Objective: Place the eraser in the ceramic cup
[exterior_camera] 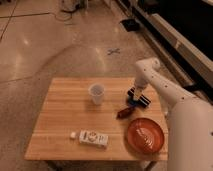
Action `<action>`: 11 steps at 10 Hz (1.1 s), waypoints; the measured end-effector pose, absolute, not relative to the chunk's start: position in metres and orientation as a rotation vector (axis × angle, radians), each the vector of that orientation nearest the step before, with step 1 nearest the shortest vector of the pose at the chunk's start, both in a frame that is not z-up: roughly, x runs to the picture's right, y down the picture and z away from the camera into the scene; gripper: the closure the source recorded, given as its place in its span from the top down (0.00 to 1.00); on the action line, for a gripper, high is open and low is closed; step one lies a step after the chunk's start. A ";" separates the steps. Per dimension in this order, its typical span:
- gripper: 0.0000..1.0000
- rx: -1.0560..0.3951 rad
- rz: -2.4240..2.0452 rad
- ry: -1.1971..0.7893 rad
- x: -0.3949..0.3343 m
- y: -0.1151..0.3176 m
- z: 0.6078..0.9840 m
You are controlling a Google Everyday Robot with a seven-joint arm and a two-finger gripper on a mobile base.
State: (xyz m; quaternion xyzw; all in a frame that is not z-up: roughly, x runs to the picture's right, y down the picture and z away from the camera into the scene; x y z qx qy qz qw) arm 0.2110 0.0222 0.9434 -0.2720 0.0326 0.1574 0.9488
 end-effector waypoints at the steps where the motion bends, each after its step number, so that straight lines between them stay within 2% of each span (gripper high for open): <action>1: 0.65 -0.563 0.319 0.067 0.210 0.024 0.945; 2: 0.64 -0.574 0.317 0.067 0.209 0.025 0.947; 4: 0.49 -0.587 0.312 0.065 0.205 0.025 0.947; 5: 0.38 -0.590 0.314 0.061 0.205 0.025 0.947; 6: 0.24 -0.591 0.319 0.056 0.206 0.023 0.943; 9: 0.00 -0.565 0.335 -0.009 0.198 0.007 0.921; 11: 0.00 -0.541 0.325 -0.082 0.185 -0.007 0.896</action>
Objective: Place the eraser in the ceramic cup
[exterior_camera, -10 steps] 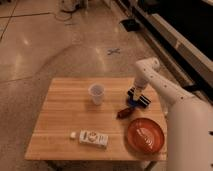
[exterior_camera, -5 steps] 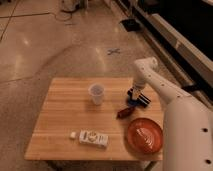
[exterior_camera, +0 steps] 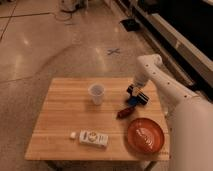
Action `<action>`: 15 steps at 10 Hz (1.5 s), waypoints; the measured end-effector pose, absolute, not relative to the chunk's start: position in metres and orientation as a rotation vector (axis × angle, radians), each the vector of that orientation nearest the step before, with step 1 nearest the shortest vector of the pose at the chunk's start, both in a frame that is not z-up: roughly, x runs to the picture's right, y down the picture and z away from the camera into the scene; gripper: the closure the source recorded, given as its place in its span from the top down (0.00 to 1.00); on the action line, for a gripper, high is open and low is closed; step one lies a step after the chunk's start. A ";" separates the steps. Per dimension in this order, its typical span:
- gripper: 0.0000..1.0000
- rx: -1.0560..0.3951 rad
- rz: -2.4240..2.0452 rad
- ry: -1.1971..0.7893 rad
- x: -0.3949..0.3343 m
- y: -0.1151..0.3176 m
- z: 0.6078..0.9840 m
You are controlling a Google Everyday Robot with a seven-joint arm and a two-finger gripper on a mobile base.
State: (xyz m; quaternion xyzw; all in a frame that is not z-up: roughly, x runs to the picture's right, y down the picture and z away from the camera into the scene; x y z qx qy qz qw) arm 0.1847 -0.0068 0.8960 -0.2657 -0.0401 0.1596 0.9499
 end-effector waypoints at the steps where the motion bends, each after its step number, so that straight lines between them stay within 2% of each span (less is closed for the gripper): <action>1: 0.00 -0.521 0.296 -0.142 0.168 -0.017 0.873; 6: 0.00 -0.462 0.175 -0.403 0.095 -0.043 0.779; 8: 0.00 -0.432 0.137 -0.511 0.062 -0.056 0.753; 15: 0.00 -0.394 0.146 -0.720 0.002 -0.083 0.742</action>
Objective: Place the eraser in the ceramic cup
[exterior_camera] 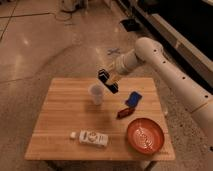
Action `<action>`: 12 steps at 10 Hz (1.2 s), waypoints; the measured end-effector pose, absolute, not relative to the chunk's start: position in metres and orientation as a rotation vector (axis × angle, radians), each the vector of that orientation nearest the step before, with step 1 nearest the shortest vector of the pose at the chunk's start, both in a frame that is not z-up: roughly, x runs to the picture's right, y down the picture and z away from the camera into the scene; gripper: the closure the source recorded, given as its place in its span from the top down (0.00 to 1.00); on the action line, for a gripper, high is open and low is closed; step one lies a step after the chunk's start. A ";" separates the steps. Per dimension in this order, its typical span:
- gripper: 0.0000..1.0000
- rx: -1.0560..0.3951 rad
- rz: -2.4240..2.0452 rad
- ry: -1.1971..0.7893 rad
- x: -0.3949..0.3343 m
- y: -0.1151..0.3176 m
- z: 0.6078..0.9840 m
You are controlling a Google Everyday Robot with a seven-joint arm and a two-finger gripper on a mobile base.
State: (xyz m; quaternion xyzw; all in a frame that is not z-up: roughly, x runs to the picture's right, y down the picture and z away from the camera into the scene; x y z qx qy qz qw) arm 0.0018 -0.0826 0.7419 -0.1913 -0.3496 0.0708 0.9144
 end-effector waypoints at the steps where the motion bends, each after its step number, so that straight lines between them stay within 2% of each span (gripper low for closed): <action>1: 0.00 -0.391 0.145 -0.734 -0.003 -0.084 0.741; 10: 0.00 -0.386 0.091 -0.834 -0.065 -0.083 0.757; 11: 0.03 -0.387 0.087 -0.840 -0.071 -0.083 0.758; 12: 0.16 -0.387 0.083 -0.847 -0.079 -0.083 0.763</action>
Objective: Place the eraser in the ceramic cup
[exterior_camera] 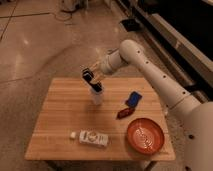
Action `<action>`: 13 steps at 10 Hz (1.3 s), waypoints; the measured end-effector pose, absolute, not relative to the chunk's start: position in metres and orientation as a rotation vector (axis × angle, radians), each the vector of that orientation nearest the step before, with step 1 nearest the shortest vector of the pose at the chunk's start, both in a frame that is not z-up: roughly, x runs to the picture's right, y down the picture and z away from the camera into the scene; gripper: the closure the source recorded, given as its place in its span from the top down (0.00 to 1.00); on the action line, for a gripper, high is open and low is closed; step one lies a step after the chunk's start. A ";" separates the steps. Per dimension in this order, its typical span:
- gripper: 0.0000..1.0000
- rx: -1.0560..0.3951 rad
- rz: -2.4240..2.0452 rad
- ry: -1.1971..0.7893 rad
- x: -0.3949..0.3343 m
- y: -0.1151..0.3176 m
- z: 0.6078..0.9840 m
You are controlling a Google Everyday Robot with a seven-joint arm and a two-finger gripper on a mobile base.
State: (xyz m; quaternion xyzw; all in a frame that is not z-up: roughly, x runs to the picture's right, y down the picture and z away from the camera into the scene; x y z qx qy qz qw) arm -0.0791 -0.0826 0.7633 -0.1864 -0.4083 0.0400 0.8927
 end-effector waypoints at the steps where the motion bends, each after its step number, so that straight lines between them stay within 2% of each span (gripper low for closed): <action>1: 0.24 -0.386 0.083 -0.847 -0.082 -0.082 0.767; 4: 0.56 -0.391 0.089 -0.832 -0.085 -0.079 0.784; 6: 0.74 -0.393 0.094 -0.823 -0.084 -0.078 0.791; 7: 0.80 -0.397 0.097 -0.818 -0.083 -0.076 0.795; 13: 0.80 -0.432 0.109 -0.800 -0.076 -0.061 0.809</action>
